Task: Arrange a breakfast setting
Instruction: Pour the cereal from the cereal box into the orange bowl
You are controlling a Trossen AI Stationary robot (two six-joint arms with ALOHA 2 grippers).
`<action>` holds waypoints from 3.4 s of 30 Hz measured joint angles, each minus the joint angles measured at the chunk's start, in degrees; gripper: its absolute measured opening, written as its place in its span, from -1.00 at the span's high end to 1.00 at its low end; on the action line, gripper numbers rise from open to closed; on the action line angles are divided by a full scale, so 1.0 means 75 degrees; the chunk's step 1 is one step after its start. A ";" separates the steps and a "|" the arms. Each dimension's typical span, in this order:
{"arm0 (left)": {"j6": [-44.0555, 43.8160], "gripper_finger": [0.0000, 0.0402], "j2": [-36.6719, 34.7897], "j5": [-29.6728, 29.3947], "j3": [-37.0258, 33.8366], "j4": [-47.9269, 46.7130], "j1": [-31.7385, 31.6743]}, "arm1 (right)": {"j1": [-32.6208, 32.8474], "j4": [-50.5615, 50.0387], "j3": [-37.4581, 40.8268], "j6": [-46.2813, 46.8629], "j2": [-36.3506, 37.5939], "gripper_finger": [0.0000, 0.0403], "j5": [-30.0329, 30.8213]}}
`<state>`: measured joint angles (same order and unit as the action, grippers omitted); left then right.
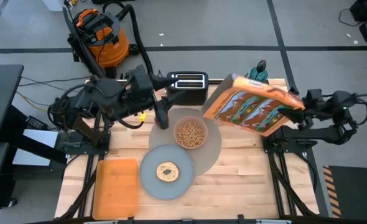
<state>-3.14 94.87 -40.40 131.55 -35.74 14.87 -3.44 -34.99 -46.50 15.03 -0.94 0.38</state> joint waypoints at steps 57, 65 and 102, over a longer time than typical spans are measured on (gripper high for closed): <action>-0.0361 -0.49 0.1893 0.4984 0.0001 0.4610 -0.1607 | 0.0000 1.0652 0.0006 -0.1154 -0.5446 -0.05 -0.1221; -0.0292 0.19 0.1664 0.4798 0.0003 0.4731 -0.1702 | 0.0002 1.0674 0.0006 -0.1286 -0.5569 -0.08 -0.1036; 0.0478 0.97 -0.0188 0.3086 -0.0005 -0.0461 -0.2892 | -0.0015 0.6847 -0.0006 -0.2237 -0.4506 -0.95 0.0213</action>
<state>0.45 93.46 -17.26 131.51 -39.20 -6.82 -3.55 16.37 -46.54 -1.75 -34.74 1.98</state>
